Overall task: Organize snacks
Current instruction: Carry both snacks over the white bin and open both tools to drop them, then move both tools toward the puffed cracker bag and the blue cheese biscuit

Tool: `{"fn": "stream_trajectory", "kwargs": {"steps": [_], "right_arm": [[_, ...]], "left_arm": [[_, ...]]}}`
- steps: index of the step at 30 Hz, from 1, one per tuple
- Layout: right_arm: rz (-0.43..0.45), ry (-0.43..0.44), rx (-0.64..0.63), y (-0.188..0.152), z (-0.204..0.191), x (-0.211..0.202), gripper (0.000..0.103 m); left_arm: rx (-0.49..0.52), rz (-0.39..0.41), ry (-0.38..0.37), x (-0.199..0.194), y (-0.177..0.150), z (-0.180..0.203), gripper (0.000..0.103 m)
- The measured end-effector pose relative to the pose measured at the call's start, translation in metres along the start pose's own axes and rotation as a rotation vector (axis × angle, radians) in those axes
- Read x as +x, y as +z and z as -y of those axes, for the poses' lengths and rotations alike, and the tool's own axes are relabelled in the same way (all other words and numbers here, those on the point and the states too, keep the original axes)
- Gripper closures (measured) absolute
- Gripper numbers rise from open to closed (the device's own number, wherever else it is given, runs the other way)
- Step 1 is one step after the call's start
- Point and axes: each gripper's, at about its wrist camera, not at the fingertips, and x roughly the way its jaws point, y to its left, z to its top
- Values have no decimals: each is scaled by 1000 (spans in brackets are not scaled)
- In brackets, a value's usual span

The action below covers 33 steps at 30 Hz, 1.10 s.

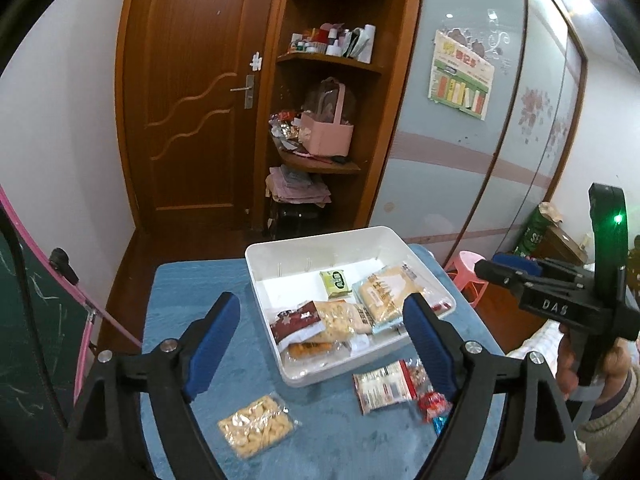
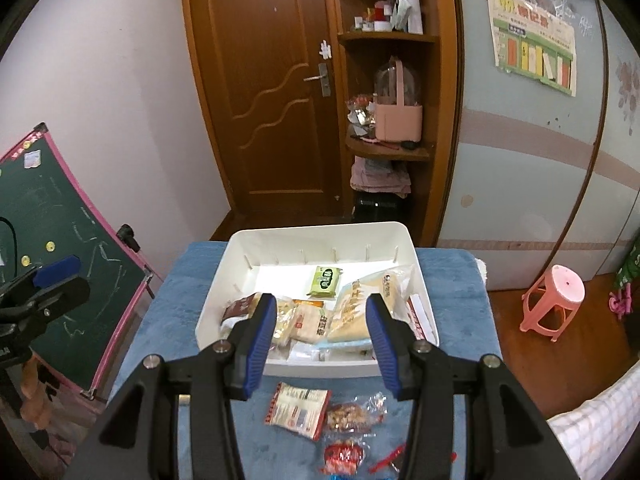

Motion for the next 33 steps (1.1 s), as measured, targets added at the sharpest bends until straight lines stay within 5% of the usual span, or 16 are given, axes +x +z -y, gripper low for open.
{"fn": "stream_trajectory", "kwargs": {"steps": [8,17,24,33], "right_arm": [[22,5,-33,-11,-10,-34,56],[-27,6,-98,-41,-18,-34,56],[-137,-4,-138,-85,-9,-8,56],[-261,90,-426,-152,-4,15,56]], "left_arm": [[65,36,10,-43,-11,10,11],[126,-20,29,-41,-37,5,11],[148,-175,24,2,-75,-14,11],[407,-427,-23,72,-137,-16,11]]}}
